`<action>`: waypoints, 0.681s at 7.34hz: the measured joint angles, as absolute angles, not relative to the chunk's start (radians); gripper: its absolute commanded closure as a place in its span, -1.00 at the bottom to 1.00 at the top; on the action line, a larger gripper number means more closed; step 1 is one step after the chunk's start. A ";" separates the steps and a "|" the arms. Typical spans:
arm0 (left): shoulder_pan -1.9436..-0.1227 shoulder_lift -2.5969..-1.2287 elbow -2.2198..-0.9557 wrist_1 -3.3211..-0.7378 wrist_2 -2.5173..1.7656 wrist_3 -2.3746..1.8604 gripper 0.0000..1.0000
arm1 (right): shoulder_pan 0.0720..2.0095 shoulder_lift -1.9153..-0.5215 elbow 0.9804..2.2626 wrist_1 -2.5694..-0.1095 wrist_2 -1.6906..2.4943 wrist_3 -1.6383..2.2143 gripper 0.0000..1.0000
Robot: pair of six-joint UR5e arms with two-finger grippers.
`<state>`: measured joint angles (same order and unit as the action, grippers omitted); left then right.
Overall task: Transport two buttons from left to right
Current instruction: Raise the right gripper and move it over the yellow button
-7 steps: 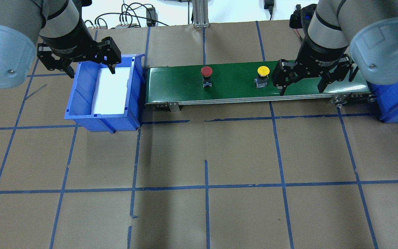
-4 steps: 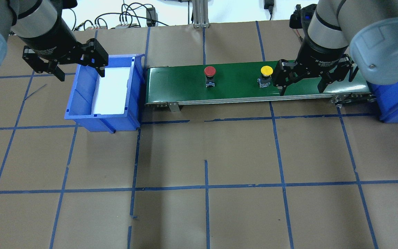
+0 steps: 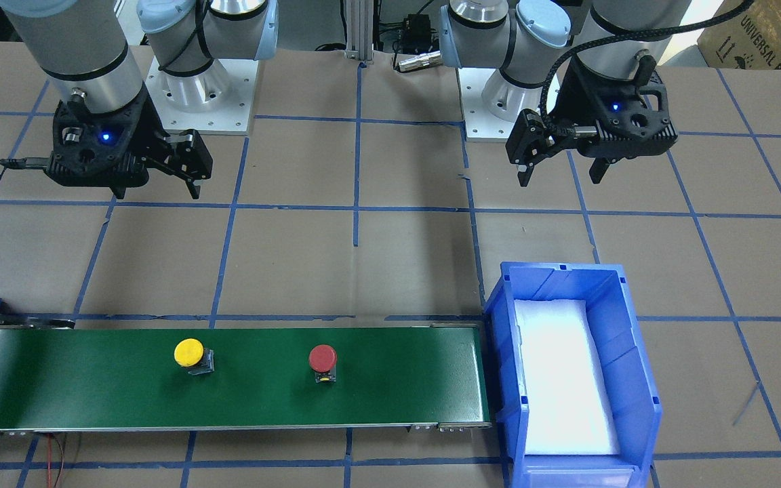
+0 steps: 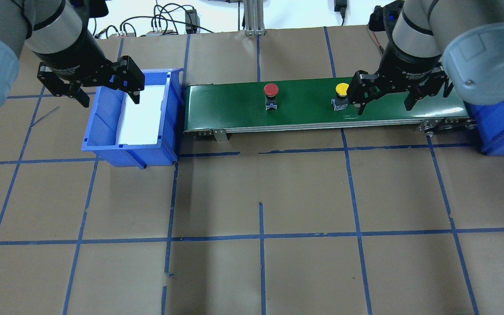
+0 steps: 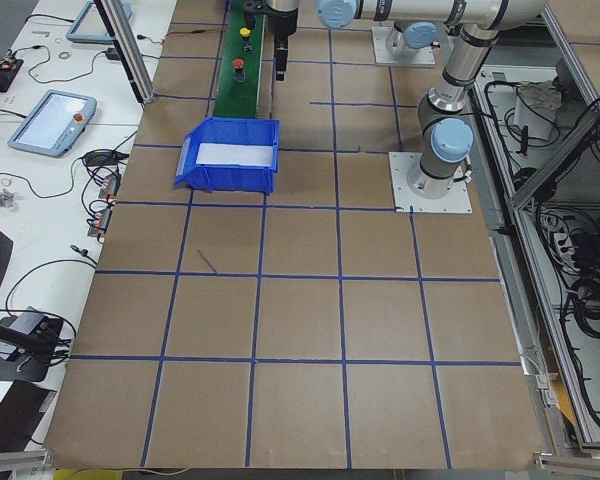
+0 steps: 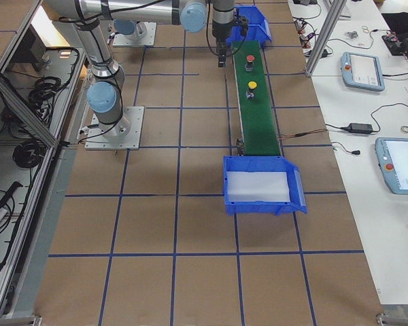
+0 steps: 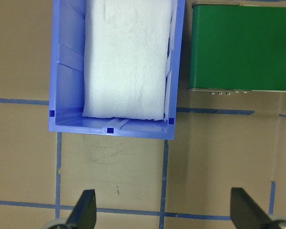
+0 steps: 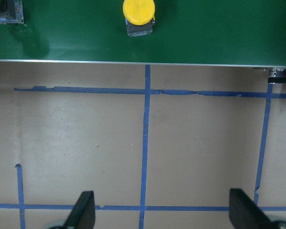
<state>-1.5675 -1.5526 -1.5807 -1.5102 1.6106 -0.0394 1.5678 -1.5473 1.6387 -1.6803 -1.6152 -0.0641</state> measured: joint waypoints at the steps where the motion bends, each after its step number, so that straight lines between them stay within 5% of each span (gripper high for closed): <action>1: -1.571 -1.555 -1.582 -1.510 1.608 -0.039 -1.00 | 1.536 -1.526 1.623 -1.695 -1.626 -0.109 -1.00; 5: -1.574 -1.566 -1.585 -1.495 1.597 -0.034 -1.00 | 1.358 -1.369 1.515 -1.745 -1.559 -0.261 -1.00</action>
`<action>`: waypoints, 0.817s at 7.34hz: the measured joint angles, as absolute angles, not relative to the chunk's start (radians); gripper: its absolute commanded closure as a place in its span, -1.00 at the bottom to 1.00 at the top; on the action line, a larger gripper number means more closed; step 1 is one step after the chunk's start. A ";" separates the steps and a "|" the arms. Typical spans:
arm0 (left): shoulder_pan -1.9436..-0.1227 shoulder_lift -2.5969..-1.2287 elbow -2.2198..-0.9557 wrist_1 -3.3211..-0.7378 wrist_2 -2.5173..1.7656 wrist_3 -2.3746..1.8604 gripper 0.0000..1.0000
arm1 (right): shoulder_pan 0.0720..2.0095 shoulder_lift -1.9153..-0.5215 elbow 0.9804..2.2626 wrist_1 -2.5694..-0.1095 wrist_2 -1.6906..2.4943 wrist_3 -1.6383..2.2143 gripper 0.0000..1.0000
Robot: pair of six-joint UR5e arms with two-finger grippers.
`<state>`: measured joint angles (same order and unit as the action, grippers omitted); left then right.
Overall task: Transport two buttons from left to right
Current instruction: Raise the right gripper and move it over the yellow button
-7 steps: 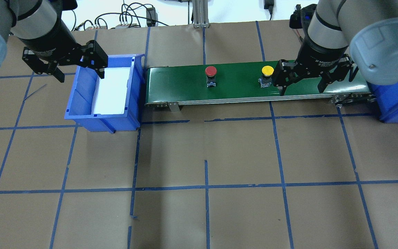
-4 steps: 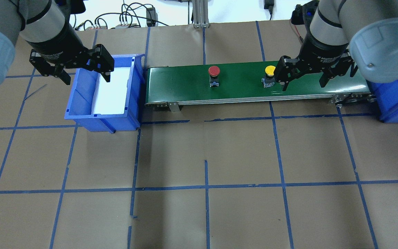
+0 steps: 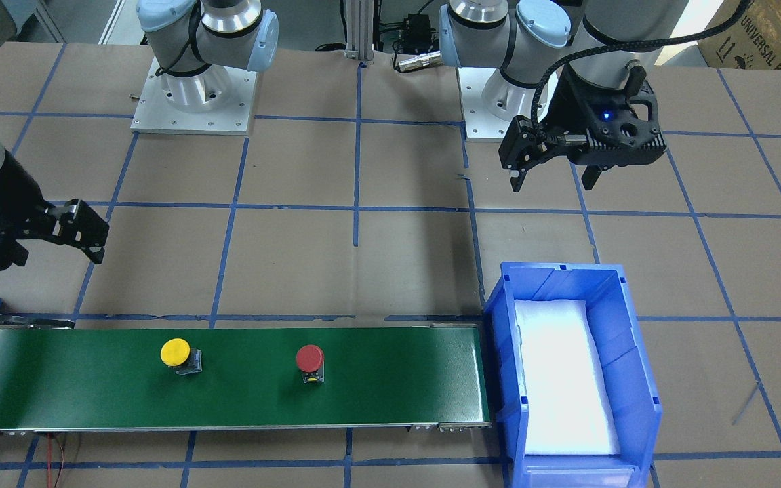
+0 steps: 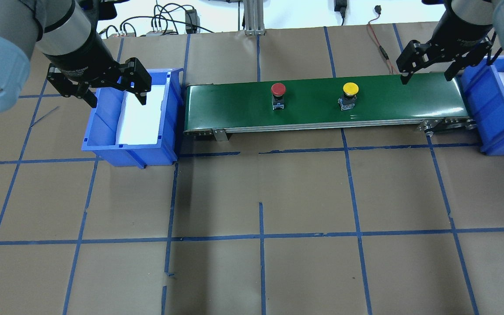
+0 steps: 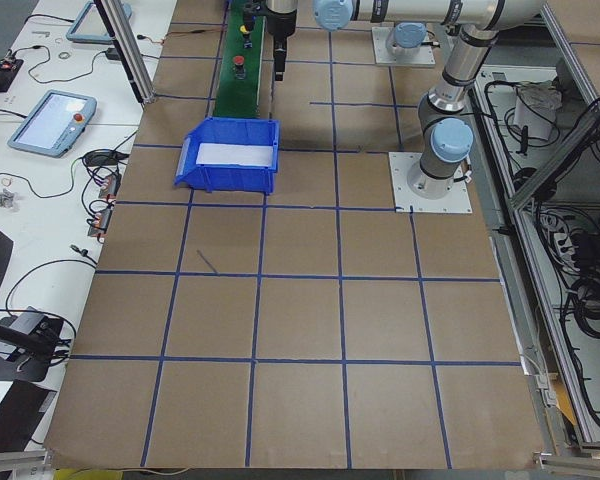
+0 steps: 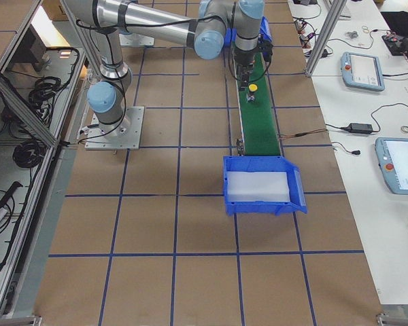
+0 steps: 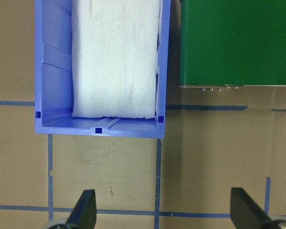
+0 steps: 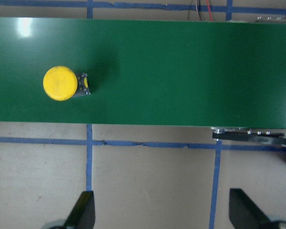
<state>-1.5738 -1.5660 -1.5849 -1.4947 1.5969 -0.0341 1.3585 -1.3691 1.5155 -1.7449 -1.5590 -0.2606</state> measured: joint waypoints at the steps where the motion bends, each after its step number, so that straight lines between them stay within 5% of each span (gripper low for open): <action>1: -1.574 -1.566 -1.589 -1.497 1.596 -0.036 -1.00 | 1.353 -1.306 1.466 -1.760 -1.555 -0.277 -1.00; 6: -1.615 -1.572 -1.613 -1.477 1.569 -0.054 -1.00 | 1.353 -1.187 1.379 -1.822 -1.546 -0.305 -1.00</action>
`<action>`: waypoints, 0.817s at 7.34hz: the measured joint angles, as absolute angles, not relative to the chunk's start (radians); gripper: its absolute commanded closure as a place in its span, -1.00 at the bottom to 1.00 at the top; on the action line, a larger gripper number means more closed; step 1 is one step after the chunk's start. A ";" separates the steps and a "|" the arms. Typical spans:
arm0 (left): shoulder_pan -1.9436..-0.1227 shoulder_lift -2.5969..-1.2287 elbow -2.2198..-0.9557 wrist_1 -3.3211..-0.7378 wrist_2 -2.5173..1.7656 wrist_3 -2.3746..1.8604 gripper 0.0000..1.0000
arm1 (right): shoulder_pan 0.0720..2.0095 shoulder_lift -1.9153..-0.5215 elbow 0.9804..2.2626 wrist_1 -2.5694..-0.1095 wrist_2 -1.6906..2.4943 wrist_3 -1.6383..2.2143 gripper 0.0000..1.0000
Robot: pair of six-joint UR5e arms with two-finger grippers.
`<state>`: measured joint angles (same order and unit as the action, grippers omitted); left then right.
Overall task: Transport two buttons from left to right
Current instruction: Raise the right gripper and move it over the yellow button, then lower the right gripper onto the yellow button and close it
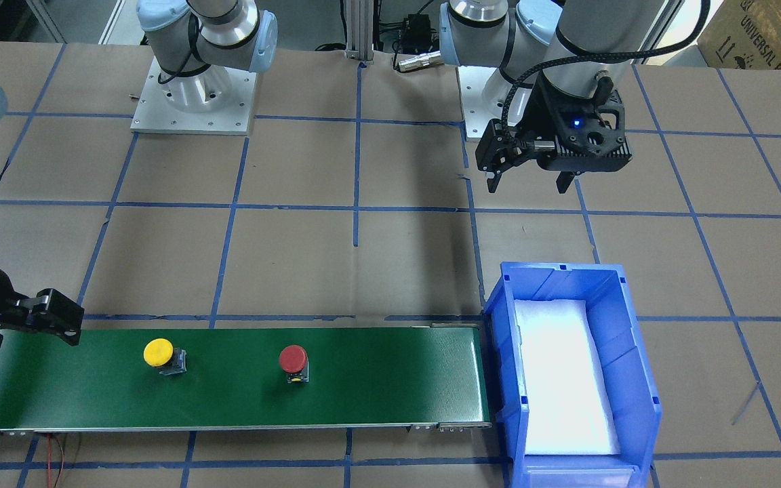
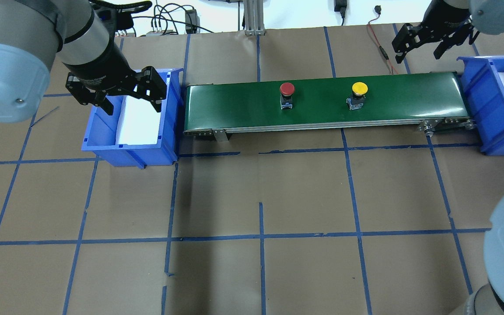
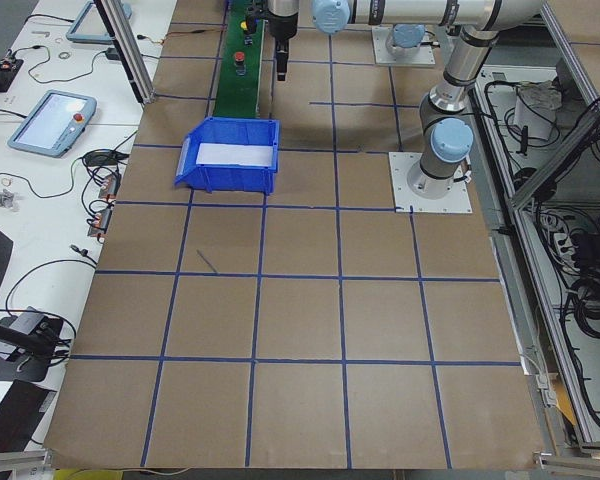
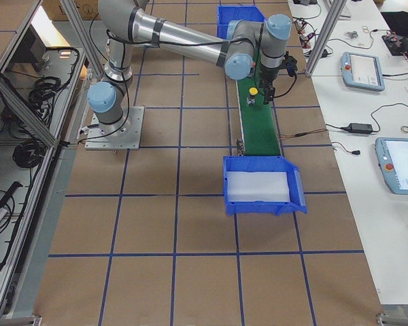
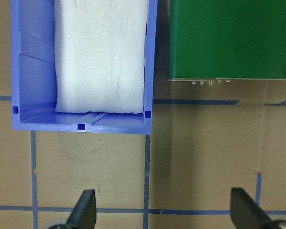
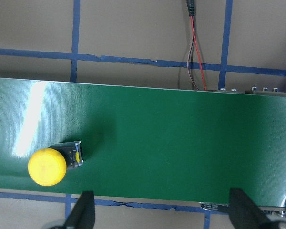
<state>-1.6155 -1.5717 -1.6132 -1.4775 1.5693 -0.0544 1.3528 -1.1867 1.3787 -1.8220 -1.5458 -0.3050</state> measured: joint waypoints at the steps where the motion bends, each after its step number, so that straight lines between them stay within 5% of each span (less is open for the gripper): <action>1: -1.623 -1.573 -1.617 -1.470 1.569 -0.055 -1.00 | 1.353 -1.186 1.392 -1.827 -1.545 -0.309 -1.00; 6: -1.629 -1.575 -1.623 -1.460 1.570 -0.051 -1.00 | 1.353 -1.181 1.457 -1.880 -1.555 -0.371 -0.99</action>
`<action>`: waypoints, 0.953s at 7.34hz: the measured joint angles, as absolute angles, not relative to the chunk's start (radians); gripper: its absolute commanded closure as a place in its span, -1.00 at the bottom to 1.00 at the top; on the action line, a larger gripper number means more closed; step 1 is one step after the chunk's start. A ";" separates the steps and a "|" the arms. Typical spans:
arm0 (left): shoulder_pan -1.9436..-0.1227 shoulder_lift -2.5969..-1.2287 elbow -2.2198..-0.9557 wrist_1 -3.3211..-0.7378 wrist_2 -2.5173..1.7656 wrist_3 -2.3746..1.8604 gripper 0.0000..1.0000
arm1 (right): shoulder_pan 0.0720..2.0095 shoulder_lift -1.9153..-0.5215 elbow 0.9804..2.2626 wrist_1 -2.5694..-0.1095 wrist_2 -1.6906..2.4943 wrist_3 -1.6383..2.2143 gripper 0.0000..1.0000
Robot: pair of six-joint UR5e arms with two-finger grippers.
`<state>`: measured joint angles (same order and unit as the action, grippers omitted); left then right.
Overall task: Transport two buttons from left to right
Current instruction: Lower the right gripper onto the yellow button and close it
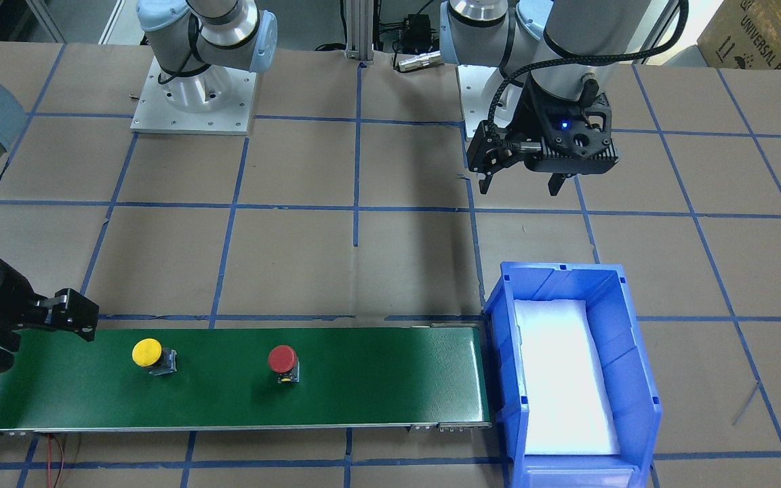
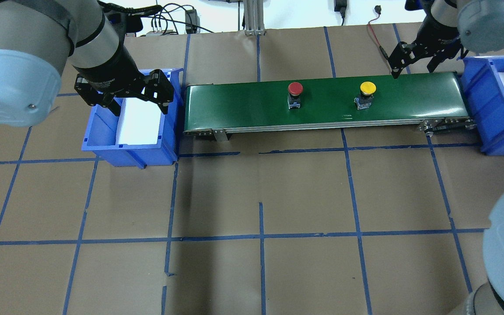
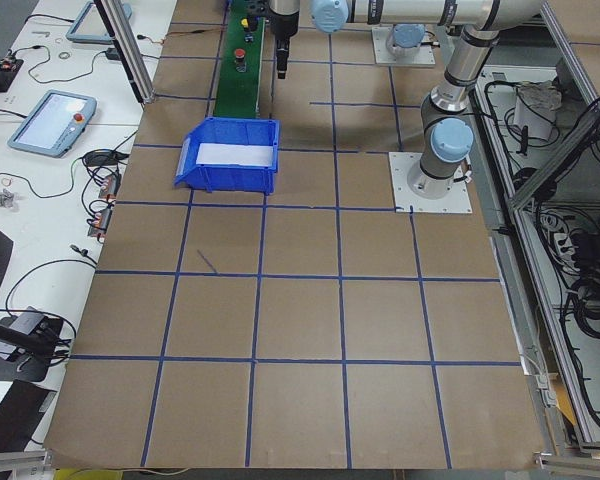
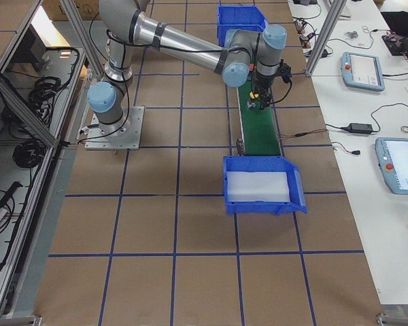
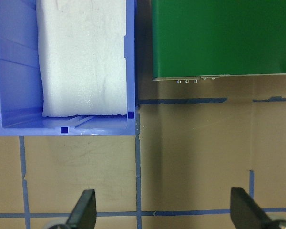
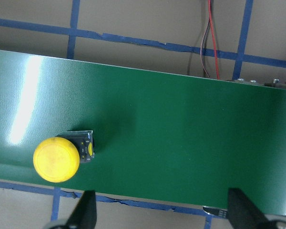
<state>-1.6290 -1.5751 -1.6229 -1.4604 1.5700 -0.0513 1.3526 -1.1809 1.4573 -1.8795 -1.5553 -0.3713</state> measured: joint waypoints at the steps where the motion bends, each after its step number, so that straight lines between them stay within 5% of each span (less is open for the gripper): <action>1: -1.629 -1.575 -1.623 -1.460 1.570 -0.051 -1.00 | 1.353 -1.180 1.467 -1.888 -1.555 -0.368 -0.99; 7: -1.629 -1.575 -1.623 -1.462 1.575 -0.055 -1.00 | 1.353 -1.176 1.493 -1.921 -1.542 -0.354 -0.99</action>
